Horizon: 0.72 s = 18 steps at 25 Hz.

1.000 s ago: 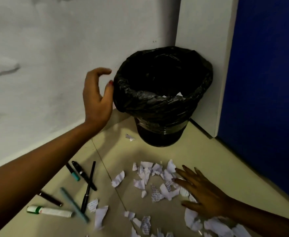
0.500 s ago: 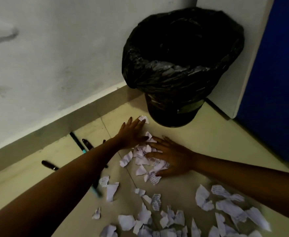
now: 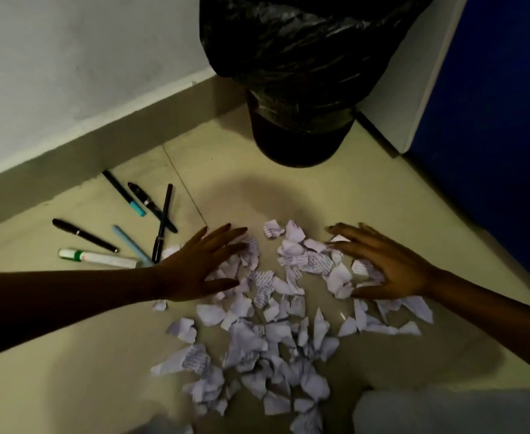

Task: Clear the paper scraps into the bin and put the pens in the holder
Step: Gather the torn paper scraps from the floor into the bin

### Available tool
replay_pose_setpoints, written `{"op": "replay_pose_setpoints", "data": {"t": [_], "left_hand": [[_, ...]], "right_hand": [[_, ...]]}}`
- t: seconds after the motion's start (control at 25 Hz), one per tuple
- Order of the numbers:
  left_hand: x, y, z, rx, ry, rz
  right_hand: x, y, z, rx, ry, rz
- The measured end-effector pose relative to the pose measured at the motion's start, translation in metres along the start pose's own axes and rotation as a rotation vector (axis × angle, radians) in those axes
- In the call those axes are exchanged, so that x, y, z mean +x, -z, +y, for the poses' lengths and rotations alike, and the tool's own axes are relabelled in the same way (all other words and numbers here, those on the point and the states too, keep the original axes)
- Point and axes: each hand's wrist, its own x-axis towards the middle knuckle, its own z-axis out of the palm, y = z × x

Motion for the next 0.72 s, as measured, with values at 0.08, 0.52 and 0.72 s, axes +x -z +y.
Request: {"op": "replay_pose_setpoints", "data": {"t": [0.08, 0.52, 0.72], "left_hand": [[-0.019, -0.008, 0.000, 0.045, 0.032, -0.034], [-0.015, -0.011, 0.023, 0.069, -0.022, -0.019], [-0.037, -0.038, 0.025, 0.040, 0.118, 0.021]], "right_hand": [[-0.019, -0.007, 0.002, -0.078, -0.014, -0.084], [-0.038, -0.050, -0.041, -0.188, -0.092, 0.048], [-0.034, -0.067, -0.049, -0.283, -0.001, 0.109]]}}
